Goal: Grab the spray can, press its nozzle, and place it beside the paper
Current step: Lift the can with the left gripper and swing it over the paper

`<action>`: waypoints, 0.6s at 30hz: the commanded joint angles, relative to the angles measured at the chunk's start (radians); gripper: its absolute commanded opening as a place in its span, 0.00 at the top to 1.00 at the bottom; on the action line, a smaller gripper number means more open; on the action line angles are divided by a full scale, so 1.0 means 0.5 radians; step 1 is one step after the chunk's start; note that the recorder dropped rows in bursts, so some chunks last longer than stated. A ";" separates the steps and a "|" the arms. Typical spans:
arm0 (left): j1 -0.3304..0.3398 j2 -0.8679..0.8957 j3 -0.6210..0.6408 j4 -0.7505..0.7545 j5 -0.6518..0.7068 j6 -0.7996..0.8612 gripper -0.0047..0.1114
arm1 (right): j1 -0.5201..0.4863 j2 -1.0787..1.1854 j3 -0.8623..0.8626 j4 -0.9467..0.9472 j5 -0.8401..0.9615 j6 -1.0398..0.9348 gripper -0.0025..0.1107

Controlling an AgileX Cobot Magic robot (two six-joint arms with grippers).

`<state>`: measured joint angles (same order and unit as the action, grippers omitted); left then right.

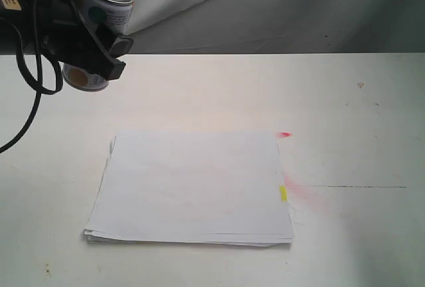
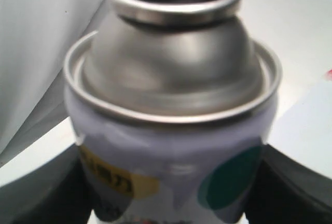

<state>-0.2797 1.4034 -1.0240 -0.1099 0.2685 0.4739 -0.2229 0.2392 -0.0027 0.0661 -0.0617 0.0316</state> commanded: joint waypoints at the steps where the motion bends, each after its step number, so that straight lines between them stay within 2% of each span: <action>1: -0.009 -0.026 0.027 0.220 -0.037 -0.093 0.96 | -0.017 0.003 0.005 -0.027 -0.020 0.000 0.98; 7: -0.208 -0.022 0.182 1.115 -0.037 -0.865 0.96 | -0.017 0.003 0.005 -0.027 -0.020 0.000 0.98; 12: -0.365 0.032 0.281 1.744 -0.024 -1.434 0.96 | -0.017 0.003 0.005 -0.027 -0.020 0.000 0.98; 18: -0.556 0.203 0.297 2.720 0.256 -2.340 0.96 | -0.017 0.003 0.005 -0.027 -0.020 0.000 0.98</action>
<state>-0.5144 1.4753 -0.8735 1.0149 0.3461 -0.4792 -0.2229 0.2392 -0.0027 0.0661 -0.0617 0.0316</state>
